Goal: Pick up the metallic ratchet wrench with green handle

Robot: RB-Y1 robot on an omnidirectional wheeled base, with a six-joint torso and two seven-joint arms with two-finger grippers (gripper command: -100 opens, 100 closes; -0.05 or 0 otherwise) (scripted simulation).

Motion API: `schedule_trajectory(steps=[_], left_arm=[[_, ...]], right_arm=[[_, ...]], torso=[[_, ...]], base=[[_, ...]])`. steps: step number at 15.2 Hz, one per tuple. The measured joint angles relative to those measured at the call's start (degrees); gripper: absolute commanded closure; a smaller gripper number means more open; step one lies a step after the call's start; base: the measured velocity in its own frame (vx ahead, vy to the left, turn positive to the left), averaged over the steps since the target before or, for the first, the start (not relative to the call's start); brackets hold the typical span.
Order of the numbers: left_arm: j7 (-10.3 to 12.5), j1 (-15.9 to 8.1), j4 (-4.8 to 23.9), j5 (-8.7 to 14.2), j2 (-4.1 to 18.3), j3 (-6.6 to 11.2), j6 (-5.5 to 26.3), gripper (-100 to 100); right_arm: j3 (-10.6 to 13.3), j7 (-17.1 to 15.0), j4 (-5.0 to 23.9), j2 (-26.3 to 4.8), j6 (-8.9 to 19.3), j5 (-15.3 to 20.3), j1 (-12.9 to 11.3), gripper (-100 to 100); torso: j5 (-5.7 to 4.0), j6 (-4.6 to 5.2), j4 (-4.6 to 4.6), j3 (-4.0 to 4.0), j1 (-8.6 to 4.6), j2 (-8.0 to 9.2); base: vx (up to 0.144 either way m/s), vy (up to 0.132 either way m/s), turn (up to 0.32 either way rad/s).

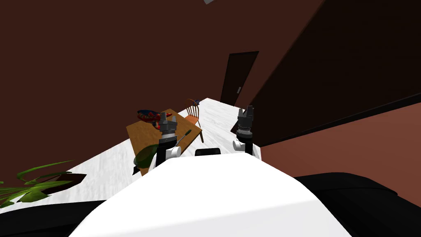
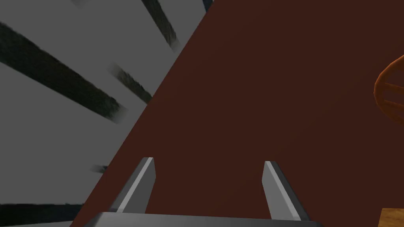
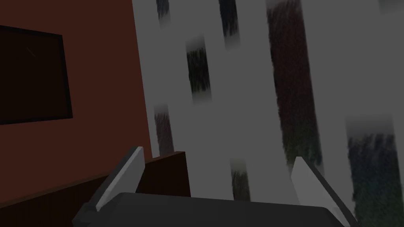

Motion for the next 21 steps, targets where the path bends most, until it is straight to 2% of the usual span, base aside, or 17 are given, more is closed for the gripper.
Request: schedule_trajectory(steps=[4, 7, 10, 16, 21], left_arm=[[0.2, 0.2, 0.6, 0.6, 4.2, 0.69, 1.2, -100], [0.7, 0.6, 1.9, 1.8, 8.0, 2.05, 3.5, -100], [0.9, 1.3, 3.1, 2.8, 10.0, 3.12, 6.0, -100], [1.7, 1.6, 6.0, 5.4, 12.9, 6.26, 11.8, -100], [2.4, 2.7, 8.1, 7.6, 14.1, 8.75, 16.8, -100]], right_arm=[[0.0, 0.0, 0.0, 0.0, 0.0, 0.0, 0.0, 0], [0.0, 0.0, 0.0, 0.0, 0.0, 0.0, 0.0, 0], [0.0, 0.0, 0.0, 0.0, 0.0, 0.0, 0.0, 0], [0.0, 0.0, 0.0, 0.0, 0.0, 0.0, 0.0, 0], [0.0, 0.0, 0.0, 0.0, 0.0, 0.0, 0.0, 0]], torso=[[-0.03, 0.00, 0.00, 0.02, -0.15, 0.03], [-0.03, 0.01, -0.01, -0.03, -0.17, -0.05], [-0.03, 0.01, -0.03, -0.08, -0.15, -0.13], [-0.02, 0.01, -0.04, -0.10, -0.09, -0.17], [-0.02, 0.00, -0.05, -0.12, -0.11, -0.21]], base=[[-0.004, -0.044, -0.036], [0.020, -0.046, -0.073], [0.039, -0.037, -0.073], [0.040, -0.026, -0.063], [0.050, -0.028, -0.077]])
